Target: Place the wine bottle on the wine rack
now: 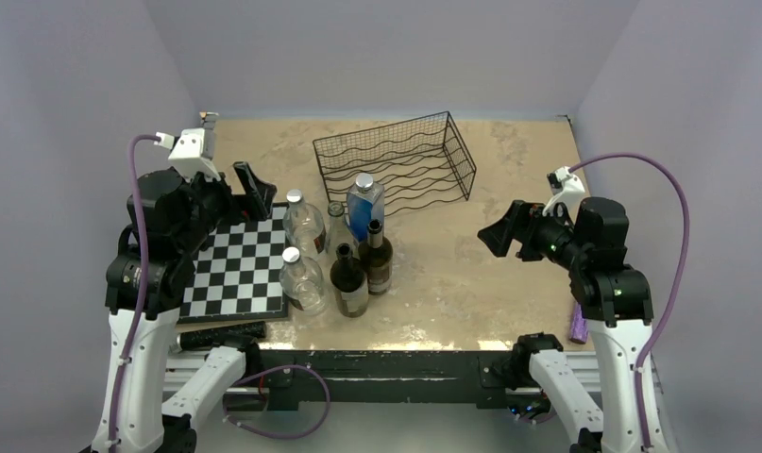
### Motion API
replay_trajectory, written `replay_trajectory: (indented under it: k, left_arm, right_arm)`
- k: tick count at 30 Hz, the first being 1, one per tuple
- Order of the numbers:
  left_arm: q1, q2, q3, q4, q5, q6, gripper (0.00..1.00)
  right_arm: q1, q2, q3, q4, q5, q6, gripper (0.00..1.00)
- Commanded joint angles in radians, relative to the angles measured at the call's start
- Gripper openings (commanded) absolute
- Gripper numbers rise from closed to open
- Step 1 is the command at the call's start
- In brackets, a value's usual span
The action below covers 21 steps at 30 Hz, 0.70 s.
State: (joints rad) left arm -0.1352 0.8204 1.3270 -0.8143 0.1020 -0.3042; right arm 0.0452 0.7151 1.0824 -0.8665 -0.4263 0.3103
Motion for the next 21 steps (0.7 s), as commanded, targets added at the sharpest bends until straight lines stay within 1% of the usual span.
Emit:
replay_trajectory:
  k: [1,4,9,12,13,14,17,18,21]
  left_arm:
    - [0.006,-0.007,0.000,0.040,0.035,-0.008,0.99]
    - [0.006,-0.014,0.002,0.038,0.056,-0.004,0.99]
    - [0.006,-0.043,0.000,0.048,0.127,-0.003,0.99]
    - [0.006,-0.067,-0.005,0.060,0.187,0.003,0.99]
    - [0.006,-0.073,-0.007,0.065,0.214,0.004,0.99]
    - [0.006,-0.078,-0.010,0.072,0.244,0.007,0.99]
    - [0.006,-0.086,-0.008,0.083,0.342,0.016,0.99]
    - [0.006,-0.088,-0.006,0.085,0.384,0.022,0.99]
    - [0.006,-0.095,0.002,0.080,0.491,0.041,0.99]
  right_arm:
    - [-0.003,0.000,0.062,-0.006,-0.013,-0.016,0.92]
    - [-0.001,0.001,0.062,0.007,-0.081,-0.002,0.98]
    - [-0.001,-0.015,0.041,0.101,-0.219,0.033,0.99]
    - [0.007,0.043,0.084,0.071,-0.305,0.020,0.98]
    - [0.028,0.061,0.103,0.063,-0.321,0.004,0.98]
    - [0.072,0.074,0.119,0.062,-0.287,-0.012,0.98]
    - [0.293,0.114,0.162,0.087,-0.068,-0.052,0.99]
    - [0.350,0.137,0.177,0.103,-0.029,-0.049,0.99]
    - [0.470,0.210,0.226,0.149,0.045,-0.030,0.98]
